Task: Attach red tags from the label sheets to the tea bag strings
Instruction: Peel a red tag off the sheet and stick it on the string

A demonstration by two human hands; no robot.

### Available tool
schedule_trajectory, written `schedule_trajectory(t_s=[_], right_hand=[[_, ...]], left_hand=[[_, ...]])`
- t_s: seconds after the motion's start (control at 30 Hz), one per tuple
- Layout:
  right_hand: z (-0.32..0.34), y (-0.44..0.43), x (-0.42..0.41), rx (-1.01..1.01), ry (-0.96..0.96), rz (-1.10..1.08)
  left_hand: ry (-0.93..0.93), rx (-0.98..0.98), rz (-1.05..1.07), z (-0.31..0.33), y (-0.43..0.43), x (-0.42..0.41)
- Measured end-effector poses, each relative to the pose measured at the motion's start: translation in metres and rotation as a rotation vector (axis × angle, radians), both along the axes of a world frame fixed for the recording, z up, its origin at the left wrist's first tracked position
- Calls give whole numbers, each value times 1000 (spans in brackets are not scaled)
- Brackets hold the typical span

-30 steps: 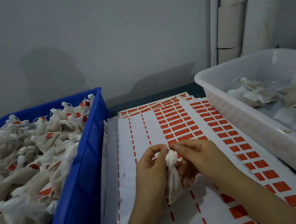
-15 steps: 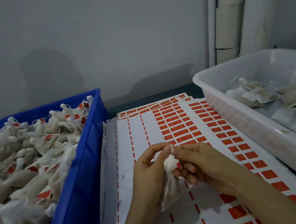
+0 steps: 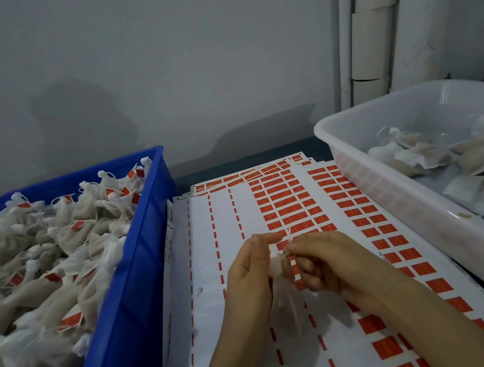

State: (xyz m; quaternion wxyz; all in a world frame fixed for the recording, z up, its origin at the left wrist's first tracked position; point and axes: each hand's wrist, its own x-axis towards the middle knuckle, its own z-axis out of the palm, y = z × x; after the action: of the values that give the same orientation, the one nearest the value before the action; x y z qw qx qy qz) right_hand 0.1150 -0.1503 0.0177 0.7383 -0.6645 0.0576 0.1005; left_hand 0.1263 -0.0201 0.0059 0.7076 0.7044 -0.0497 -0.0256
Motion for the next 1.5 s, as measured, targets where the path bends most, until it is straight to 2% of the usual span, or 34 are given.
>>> schedule_trajectory(t_s=[0.17,0.3,0.37,0.57,0.63,0.7,0.8,0.9,1.0,1.13,1.37,1.43,1.5], right_hand=[[-1,7,4,-20,104,-185],[2,6,8,-52,145,-253],[3,4,9,11,162,-265],[-3,2,14,167,78,-360],[-4,2,13,143,64,-384],[-4,1,12,52,20,-363],[-3,0,10,-236,-94,-278],[-2,-1,2,-217,-233,-221],[-3,2,1,-298,-327,-135],[-8,-3,5,-478,-336,-113],[-30,-6,1,-1110,-191,64],[-32,-2,-3,-1168,-217,71],[-37,0,-5,-1142,-212,41]], left_hand=[[-185,216,52,-11,-4,0],[-258,279,110,-12,-2,0],[-285,319,146,-13,0,1],[-323,381,179,-14,-1,1],[-310,373,158,-14,-1,0],[-278,354,136,-13,0,-1],[-123,269,90,-7,5,1],[93,103,10,2,7,8],[2,167,-104,4,8,1],[1,200,-111,1,12,1],[125,134,75,2,19,7],[161,115,140,1,20,10],[209,107,158,1,22,11]])
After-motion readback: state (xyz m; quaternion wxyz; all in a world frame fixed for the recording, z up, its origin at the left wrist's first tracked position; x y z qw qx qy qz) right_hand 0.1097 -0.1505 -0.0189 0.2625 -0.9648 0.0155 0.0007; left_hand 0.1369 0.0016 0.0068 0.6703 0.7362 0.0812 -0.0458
